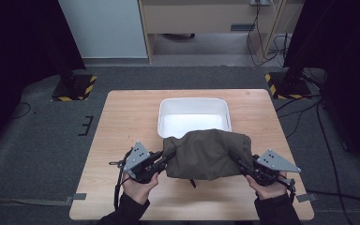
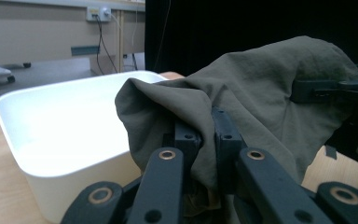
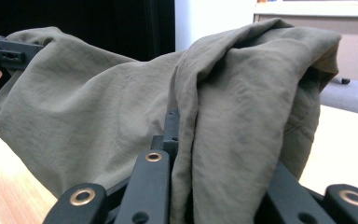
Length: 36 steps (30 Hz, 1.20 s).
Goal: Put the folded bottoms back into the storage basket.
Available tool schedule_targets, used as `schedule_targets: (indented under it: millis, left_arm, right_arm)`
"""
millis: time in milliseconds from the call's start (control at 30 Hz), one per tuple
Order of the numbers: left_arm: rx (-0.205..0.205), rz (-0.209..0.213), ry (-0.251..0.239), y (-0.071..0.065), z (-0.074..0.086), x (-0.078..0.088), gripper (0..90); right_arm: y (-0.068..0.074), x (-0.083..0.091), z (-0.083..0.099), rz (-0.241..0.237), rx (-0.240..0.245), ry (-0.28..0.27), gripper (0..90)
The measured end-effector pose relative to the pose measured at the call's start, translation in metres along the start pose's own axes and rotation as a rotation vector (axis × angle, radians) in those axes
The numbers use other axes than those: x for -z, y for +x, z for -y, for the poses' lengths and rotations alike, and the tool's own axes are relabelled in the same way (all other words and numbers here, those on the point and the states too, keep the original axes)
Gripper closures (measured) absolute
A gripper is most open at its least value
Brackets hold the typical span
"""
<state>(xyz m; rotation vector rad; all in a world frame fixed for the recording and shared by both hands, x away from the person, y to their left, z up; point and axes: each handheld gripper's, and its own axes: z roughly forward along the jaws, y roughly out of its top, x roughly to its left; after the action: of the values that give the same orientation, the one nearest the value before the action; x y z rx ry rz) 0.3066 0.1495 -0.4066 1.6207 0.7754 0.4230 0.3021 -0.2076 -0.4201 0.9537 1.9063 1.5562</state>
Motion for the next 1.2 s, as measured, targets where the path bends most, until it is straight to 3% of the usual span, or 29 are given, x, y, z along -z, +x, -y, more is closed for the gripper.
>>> schedule_targets:
  millis: [533,933,1200]
  left_arm:
    - [-0.002,-0.002,-0.103,0.007,-0.036,0.013,83.7]
    - [0.009,-0.005,-0.148,0.014,-0.063,0.003,83.7]
    - [-0.005,-0.025,-0.179,0.023,-0.087,-0.006,83.7]
  right_arm:
    - [0.002,-0.01,-0.036,-0.016,0.025,-0.088,78.0]
    - [-0.004,-0.023,-0.06,0.0,0.025,-0.147,78.0]
    - [-0.013,-0.032,-0.076,0.019,0.019,-0.189,78.0]
